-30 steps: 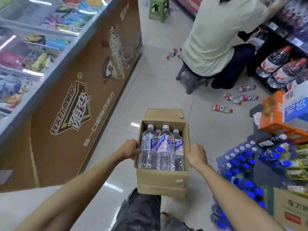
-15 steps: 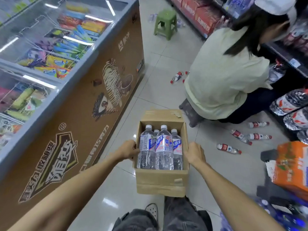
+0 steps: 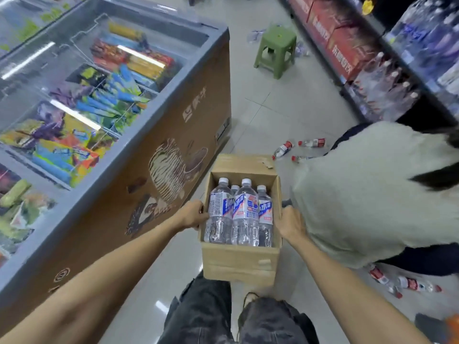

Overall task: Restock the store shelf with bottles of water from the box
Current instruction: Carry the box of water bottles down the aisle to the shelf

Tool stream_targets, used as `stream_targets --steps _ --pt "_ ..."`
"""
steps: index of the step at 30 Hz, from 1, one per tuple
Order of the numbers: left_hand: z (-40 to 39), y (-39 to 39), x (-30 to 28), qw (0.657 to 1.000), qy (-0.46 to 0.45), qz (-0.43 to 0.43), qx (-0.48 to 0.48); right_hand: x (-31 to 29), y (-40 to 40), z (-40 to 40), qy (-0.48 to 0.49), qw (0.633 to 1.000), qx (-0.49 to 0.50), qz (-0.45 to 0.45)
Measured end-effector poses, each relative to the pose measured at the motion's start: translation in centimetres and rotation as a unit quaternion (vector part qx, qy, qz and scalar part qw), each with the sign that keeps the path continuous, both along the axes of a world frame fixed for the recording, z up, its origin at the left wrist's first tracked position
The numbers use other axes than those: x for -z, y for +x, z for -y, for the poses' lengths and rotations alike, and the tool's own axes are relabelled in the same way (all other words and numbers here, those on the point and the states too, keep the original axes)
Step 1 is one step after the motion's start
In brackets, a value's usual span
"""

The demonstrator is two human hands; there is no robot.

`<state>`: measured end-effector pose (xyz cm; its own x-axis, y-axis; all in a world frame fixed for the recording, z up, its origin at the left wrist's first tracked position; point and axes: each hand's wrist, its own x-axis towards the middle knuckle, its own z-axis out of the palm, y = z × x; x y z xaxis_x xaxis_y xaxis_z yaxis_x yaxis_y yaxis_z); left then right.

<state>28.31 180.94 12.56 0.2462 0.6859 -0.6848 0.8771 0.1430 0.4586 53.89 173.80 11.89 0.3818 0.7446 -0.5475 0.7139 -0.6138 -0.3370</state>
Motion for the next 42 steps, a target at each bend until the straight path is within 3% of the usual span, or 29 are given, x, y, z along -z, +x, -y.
stream_targets --steps 8,15,25,31,36,42 --pt "-22.4 3.7 0.2 0.997 -0.003 -0.027 0.079 -0.4 3.2 -19.9 -0.007 0.999 0.039 0.012" --pt "-39.8 9.5 -0.9 0.998 0.008 -0.010 0.066 -0.9 8.0 -35.9 0.004 0.997 0.083 0.004" --pt "-64.0 23.9 0.9 0.999 -0.036 0.019 0.030 0.2 21.6 -59.1 -0.014 0.993 0.120 0.011" --pt "-78.0 32.4 1.6 0.997 -0.006 -0.001 0.079 -0.4 29.4 -71.9 -0.010 0.989 0.149 0.012" --pt "-90.4 39.0 2.0 0.995 -0.039 0.046 0.080 -0.7 35.1 -82.3 -0.021 0.981 0.191 0.018" --pt "-104.6 47.4 0.4 0.988 -0.052 0.040 0.138 -1.4 41.5 -94.3 -0.016 0.968 0.252 0.011"
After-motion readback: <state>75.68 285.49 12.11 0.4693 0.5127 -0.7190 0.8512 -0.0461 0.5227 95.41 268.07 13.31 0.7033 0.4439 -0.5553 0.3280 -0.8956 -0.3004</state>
